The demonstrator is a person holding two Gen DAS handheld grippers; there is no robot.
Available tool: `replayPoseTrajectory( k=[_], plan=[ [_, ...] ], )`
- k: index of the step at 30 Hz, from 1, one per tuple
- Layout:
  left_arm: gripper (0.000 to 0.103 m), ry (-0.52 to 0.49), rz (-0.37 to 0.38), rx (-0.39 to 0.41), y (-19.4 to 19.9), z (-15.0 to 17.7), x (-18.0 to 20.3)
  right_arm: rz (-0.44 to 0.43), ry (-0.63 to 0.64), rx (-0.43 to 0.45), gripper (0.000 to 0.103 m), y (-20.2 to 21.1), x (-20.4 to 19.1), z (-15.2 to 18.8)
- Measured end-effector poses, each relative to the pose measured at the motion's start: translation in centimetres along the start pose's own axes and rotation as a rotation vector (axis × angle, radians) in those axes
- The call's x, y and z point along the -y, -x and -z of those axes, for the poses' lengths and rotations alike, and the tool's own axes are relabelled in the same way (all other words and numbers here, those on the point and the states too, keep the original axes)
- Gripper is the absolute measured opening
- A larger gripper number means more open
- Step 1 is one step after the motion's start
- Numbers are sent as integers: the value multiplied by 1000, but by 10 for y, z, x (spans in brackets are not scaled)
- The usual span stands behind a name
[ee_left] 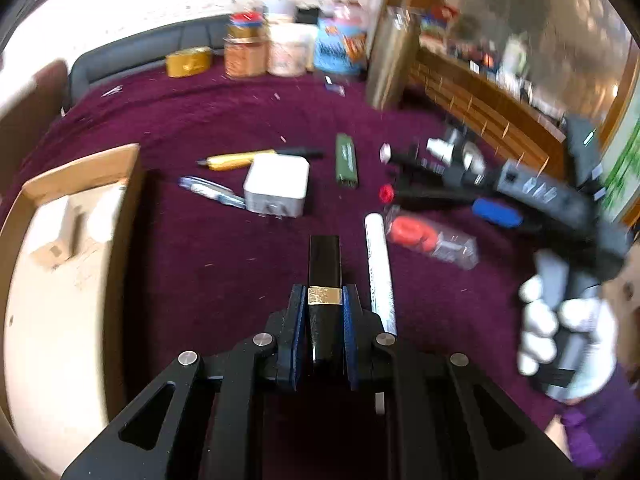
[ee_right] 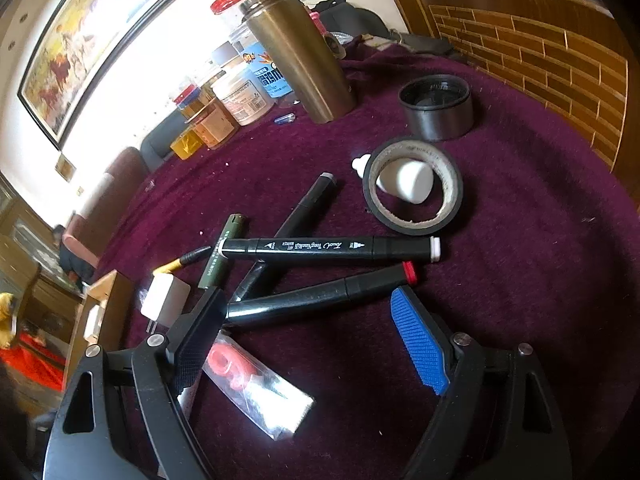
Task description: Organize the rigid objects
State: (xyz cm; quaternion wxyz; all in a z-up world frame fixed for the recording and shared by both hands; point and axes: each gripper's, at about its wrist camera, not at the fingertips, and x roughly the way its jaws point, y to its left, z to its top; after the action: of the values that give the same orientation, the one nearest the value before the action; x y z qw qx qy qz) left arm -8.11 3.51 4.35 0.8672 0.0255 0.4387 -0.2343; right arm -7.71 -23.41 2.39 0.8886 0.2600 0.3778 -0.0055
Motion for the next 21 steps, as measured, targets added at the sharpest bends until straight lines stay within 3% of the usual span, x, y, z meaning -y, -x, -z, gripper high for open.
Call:
replayPoseTrajectory(
  k=[3, 9, 12, 14, 17, 21],
  plan=[
    [14, 56, 24, 65, 38, 5, -17, -46, 58, 1, 85, 23, -25, 10],
    [14, 167, 31, 126, 68, 17, -52, -91, 290, -156, 81, 15, -101, 53],
    [14, 215, 35, 133, 74, 26, -67, 18, 373, -207, 65, -12, -126, 67],
    [14, 234, 28, 142, 81, 32, -76, 82, 403, -244, 44, -33, -133, 72],
    [14, 265, 13, 163, 92, 40, -91, 175, 474, -188, 17, -39, -141, 77],
    [14, 305, -22, 199, 109, 49, -114, 106, 448, -201, 12, -32, -134, 77]
  ],
)
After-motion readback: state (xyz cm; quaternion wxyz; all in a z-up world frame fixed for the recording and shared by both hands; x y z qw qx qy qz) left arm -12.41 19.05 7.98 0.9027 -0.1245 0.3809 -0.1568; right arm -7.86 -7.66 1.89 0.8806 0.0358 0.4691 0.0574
